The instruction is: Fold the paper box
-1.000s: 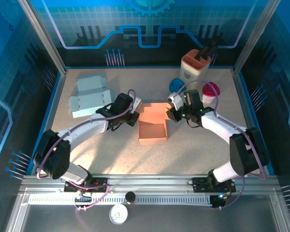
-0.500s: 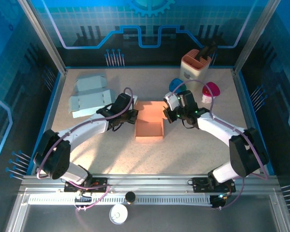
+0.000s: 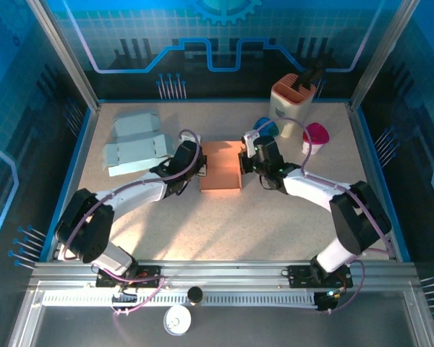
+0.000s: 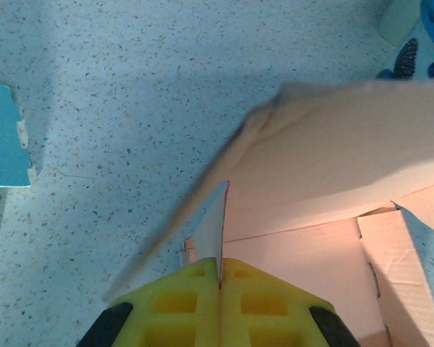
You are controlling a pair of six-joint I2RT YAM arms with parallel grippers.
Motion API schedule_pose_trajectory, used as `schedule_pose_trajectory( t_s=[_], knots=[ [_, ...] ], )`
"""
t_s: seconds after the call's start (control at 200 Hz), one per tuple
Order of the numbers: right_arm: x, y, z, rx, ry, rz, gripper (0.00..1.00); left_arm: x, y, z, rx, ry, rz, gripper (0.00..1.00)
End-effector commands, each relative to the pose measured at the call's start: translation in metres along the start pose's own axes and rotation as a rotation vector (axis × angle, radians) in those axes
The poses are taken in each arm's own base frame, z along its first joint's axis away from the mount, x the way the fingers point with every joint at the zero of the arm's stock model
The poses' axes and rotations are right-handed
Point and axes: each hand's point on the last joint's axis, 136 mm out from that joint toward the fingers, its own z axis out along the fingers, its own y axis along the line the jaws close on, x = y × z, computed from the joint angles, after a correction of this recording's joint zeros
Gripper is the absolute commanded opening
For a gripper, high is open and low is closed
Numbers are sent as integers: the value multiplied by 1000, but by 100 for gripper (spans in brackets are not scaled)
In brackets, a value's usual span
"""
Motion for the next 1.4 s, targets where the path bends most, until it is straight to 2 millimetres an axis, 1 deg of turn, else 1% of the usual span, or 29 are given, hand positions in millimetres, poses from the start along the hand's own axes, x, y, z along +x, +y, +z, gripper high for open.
schedule_pose_trajectory(
  t_s=[0.0, 0.015, 0.05, 0.06, 0.08, 0.17, 0.245, 0.335, 0.385, 0.55, 0.67, 0.745, 0.855, 0.98, 1.08, 1.206, 1.251, 1.331, 1.396],
  knots=[
    [-30, 24, 2, -58, -162, 78, 0, -17, -25, 6, 135, -97, -40, 0],
    [-30, 25, 2, -59, -167, 84, 0, -16, -25, 7, 139, -99, -43, 0],
    [-37, 26, 1, -65, -199, 94, 0, -16, -26, 7, 153, -105, -43, 0],
    [-28, 24, 3, -61, -186, 97, 0, -15, -26, 8, 155, -106, -42, 0],
    [-25, 24, 3, -62, -189, 104, 0, -15, -26, 8, 162, -110, -41, 0],
    [-24, 27, 4, -72, -205, 121, 0, -12, -28, 7, 189, -131, -38, 0],
    [-24, 36, 4, -77, -219, 98, 0, -8, -30, 7, 217, -149, -38, 0],
    [-18, 41, 6, -68, -233, 90, 0, -2, -32, 6, 257, -170, -41, 0],
    [-16, 41, 6, -62, -244, 95, 0, 0, -33, 6, 274, -183, -40, 0],
    [-16, 44, 4, -80, -321, 100, 0, 8, -35, 4, 317, -223, -14, 0],
    [-8, 47, 8, -103, -336, 90, 0, 17, -35, 4, 342, -234, -3, 0],
    [1, 48, 10, -119, -340, 84, 0, 23, -35, 4, 365, -240, -3, 0],
    [12, 49, 9, -126, -340, 71, 0, 35, -30, 6, 363, -231, -5, 1],
    [20, 48, 7, -111, -327, 57, 6, 43, -25, 5, 361, -239, -16, 2],
    [21, 49, 3, -100, -306, 53, 12, 47, -23, 6, 355, -237, -18, 2],
    [17, 50, -5, -81, -263, 69, 27, 46, -22, 5, 342, -236, -9, 0],
    [17, 47, -10, -66, -234, 95, 32, 46, -20, 6, 327, -231, -5, 0],
    [18, 44, -19, -54, -182, 149, 39, 47, -19, 6, 302, -225, 12, 0],
    [24, 38, -29, -27, -132, 214, 48, 48, -17, 5, 279, -227, 25, 0]
  ],
)
